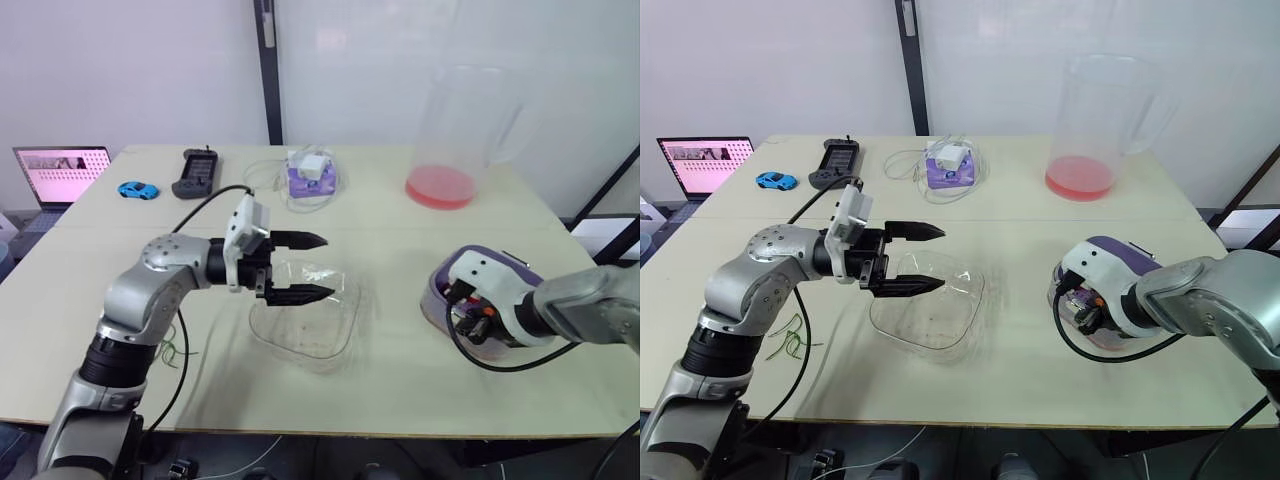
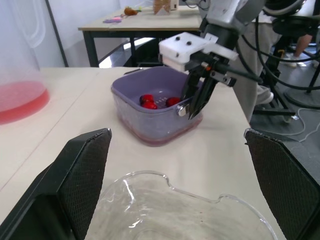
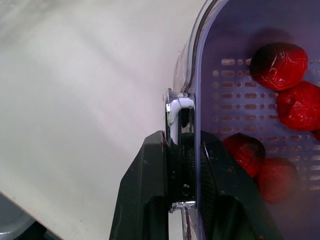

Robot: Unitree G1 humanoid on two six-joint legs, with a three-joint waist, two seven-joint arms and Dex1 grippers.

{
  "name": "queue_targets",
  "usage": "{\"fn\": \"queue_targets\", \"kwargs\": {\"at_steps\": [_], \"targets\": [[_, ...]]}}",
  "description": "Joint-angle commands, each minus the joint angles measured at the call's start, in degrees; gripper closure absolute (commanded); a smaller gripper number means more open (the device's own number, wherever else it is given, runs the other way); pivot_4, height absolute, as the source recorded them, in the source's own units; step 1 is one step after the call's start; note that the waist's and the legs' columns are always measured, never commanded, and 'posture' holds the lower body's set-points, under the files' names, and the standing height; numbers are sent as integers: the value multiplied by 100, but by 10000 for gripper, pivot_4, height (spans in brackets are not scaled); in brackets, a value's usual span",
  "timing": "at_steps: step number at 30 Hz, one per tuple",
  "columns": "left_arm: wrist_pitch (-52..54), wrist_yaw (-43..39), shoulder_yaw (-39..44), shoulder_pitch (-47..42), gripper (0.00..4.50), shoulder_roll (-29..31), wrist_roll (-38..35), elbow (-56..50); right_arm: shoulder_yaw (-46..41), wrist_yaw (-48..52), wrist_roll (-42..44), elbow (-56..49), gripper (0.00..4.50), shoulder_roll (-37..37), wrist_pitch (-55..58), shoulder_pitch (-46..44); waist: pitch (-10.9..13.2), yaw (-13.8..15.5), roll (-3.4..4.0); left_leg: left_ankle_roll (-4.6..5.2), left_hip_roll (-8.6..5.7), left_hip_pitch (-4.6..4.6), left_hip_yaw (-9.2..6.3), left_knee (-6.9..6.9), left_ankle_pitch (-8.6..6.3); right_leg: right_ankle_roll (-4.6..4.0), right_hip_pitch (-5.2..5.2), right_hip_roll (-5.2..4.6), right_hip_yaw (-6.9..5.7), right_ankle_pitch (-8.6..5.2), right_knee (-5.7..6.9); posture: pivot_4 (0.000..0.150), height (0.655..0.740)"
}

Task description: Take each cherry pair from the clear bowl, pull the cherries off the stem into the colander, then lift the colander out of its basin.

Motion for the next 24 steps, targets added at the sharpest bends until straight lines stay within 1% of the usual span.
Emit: {"fn": "queue_targets", "kwargs": {"at_steps": [1, 9, 16, 24], "targets": [[-154, -120, -94, -145, 0, -40, 54, -56, -410, 48, 203, -200, 42720, -257, 38, -47, 0, 1, 0, 0, 0, 0, 0, 0, 0, 0, 0, 0, 0, 0, 0, 1500, 7332], [-220, -175, -134, -285, 0, -154, 57, 84, -626, 109, 506, -203, 42720, -658, 38, -233, 0, 6, 0, 1, 0, 0, 1, 0, 0, 0, 0, 0, 0, 0, -1, 1500, 7332], [-305, -240, -221, -319, 0, -246, 128, 130, -790, 47, 762, -179, 42720, -739, 38, -338, 0, 11, 0, 1, 0, 0, 1, 0, 0, 0, 0, 0, 0, 0, -1, 1500, 7332], [-373, -328, -258, -383, 0, -280, 209, 213, -1008, 50, 1007, -62, 42720, -1006, 38, -541, 0, 0, 1, 1, 0, 0, 1, 0, 0, 0, -1, 0, 0, 0, 0, 1500, 7332]]}}
